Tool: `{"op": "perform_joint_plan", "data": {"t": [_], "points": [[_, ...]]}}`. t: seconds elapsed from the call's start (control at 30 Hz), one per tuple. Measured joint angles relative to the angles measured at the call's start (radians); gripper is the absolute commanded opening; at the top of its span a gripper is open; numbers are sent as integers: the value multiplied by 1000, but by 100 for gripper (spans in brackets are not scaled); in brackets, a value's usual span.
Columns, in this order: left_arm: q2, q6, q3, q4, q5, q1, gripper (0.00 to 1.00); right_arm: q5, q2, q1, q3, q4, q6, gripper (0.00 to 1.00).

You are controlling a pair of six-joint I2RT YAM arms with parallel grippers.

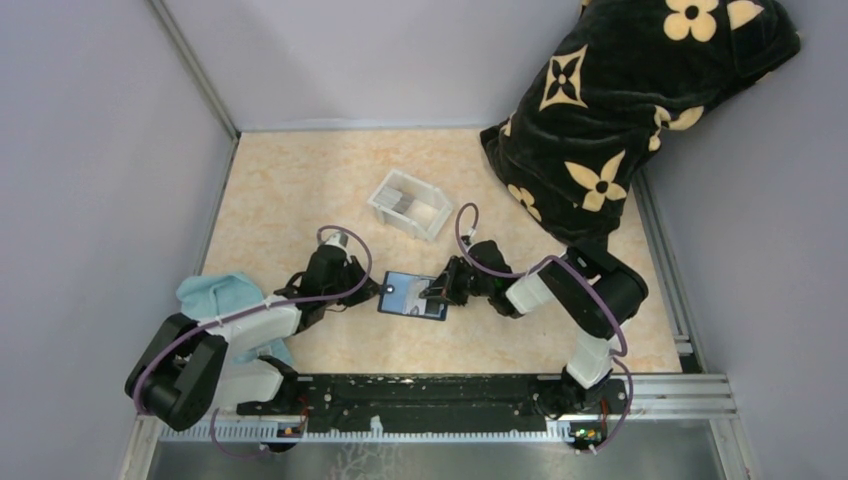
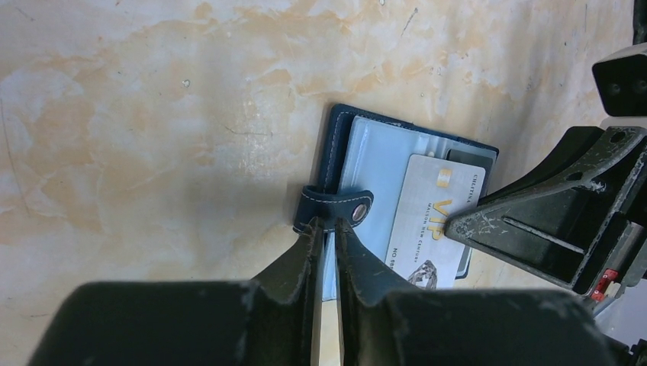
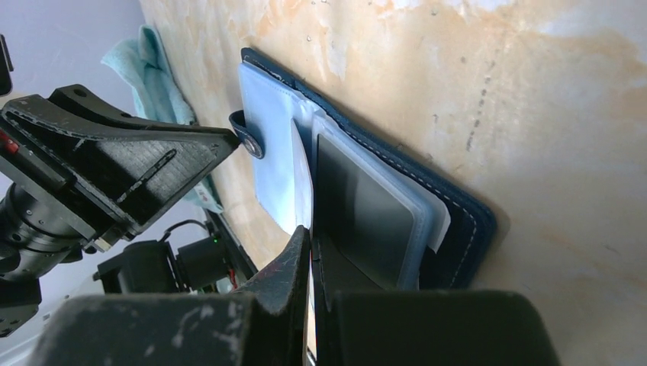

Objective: Put the credit cards into the card holder
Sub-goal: Insert the credit card into the card holder.

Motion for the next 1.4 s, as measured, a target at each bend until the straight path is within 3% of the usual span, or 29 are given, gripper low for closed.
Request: {"op": "perform_joint_plan", "data": {"t": [1.4], "points": [[101,-2,-3,106,19,-5,12,42,56,3,90,-39,-16,0]]}}
